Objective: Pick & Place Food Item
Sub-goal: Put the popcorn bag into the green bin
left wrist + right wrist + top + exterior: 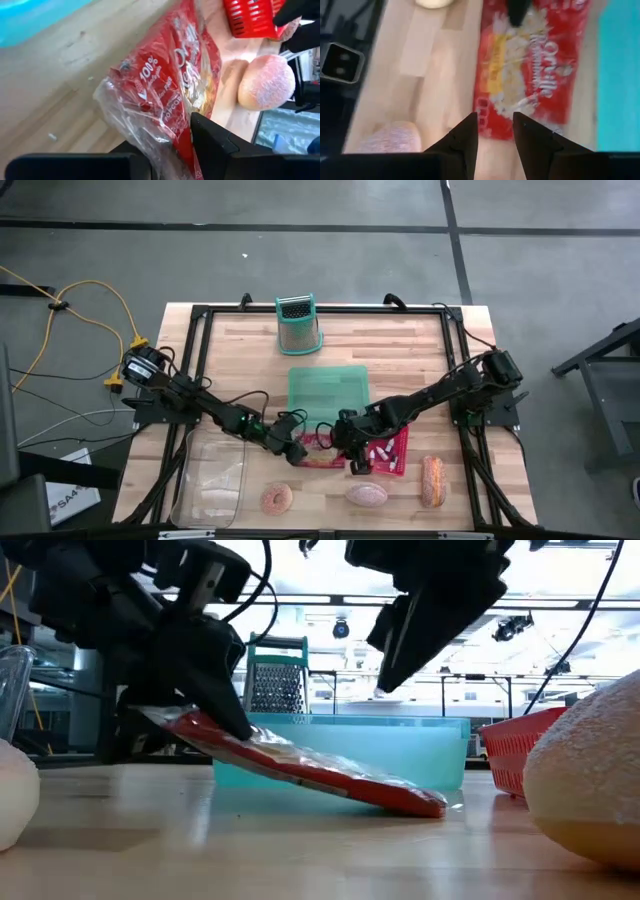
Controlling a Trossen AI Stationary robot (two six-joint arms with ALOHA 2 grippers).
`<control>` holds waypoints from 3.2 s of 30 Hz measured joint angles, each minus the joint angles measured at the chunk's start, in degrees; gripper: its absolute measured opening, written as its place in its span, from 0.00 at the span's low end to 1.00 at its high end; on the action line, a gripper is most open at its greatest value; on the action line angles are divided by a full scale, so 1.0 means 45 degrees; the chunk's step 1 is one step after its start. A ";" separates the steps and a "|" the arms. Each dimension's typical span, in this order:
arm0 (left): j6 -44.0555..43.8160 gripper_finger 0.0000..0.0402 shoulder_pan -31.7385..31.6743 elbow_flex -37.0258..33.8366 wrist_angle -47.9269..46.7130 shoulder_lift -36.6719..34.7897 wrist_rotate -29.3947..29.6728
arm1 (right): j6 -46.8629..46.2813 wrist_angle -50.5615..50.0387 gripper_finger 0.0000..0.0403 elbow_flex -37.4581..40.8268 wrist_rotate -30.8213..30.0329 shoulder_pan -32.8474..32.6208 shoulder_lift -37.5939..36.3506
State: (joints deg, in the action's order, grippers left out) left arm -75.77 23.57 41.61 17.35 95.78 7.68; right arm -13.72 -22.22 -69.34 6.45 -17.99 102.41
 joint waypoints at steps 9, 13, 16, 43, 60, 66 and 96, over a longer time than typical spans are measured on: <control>0.0015 0.22 0.0162 0.0000 0.0125 -0.0076 0.0005 | 0.0054 0.0076 0.28 0.0029 0.1381 -0.0065 -0.0369; 0.0077 0.22 0.0157 0.0000 0.0234 -0.0076 -0.0068 | 0.0072 -0.0033 0.28 0.0005 0.1373 -0.0074 -0.0947; 0.0112 0.22 0.0157 0.0000 0.0415 -0.0076 -0.0077 | 0.0063 -0.0226 0.28 0.0010 0.1283 -0.0104 -0.1575; 0.1326 0.04 0.0152 0.0000 0.2460 -0.0076 -0.0437 | -0.0014 -0.1695 0.28 0.0000 0.0212 -0.0171 -0.4070; 0.2578 0.04 -0.0560 -0.0005 0.2763 -0.1213 -0.0644 | 0.0336 -0.1314 0.28 0.0000 0.0243 -0.0166 -0.4605; 0.3631 0.04 -0.1692 -0.0005 0.2690 -0.2104 -0.1147 | 0.0322 -0.1059 0.28 -0.0005 0.0260 -0.0171 -0.4977; 0.3440 0.08 -0.5890 -0.0005 0.0272 -0.2344 -0.3439 | 0.0059 -0.0996 0.28 -0.0005 0.0318 -0.0171 -0.4983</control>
State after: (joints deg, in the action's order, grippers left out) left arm -60.29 -2.94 41.58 18.57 85.23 -7.79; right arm -13.45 -26.70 -69.36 7.88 -18.76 79.99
